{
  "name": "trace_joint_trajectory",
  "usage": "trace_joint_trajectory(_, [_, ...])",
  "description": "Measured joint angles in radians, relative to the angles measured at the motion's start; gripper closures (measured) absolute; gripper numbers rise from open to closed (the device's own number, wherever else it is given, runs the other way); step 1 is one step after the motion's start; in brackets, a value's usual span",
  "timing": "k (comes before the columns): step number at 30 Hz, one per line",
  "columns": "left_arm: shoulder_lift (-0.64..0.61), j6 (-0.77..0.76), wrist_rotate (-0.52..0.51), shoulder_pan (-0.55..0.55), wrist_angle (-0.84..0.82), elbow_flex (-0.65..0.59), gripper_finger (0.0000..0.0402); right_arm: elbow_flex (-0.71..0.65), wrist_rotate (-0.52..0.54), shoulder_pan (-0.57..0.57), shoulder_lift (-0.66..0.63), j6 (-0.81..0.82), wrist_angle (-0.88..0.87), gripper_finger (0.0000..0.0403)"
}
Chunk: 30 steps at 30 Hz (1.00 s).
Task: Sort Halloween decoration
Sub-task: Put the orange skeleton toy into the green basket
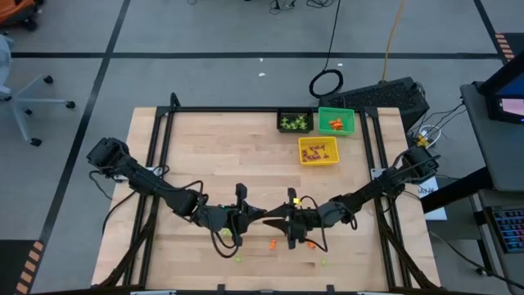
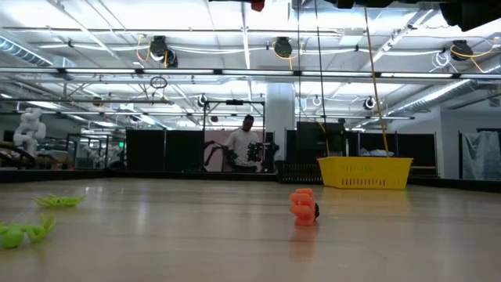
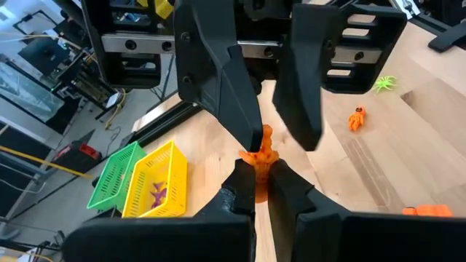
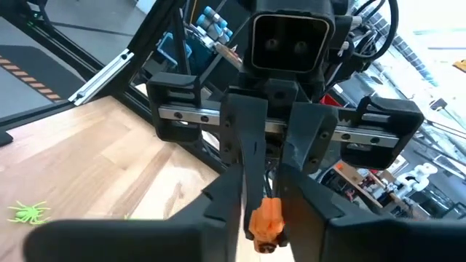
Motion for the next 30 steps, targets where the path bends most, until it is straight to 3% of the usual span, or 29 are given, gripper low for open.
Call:
trace_joint_trajectory(10, [0.000,0.000,0.019,0.000,-0.005,0.000,0.0392,0.000,-0.010,-0.023,0.000,0.070,-0.023,0.0378])
trace_joint_trajectory(23, [0.001,0.001,0.023,0.001,-0.004,-0.001,0.0392,0.001,-0.011,-0.023,0.000,0.085,-0.045,0.0323])
trace_joint_trajectory(30, [0.001,0.002,0.028,0.000,-0.003,-0.001,0.0392,0.001,-0.029,-0.023,-0.001,0.107,-0.045,0.0336])
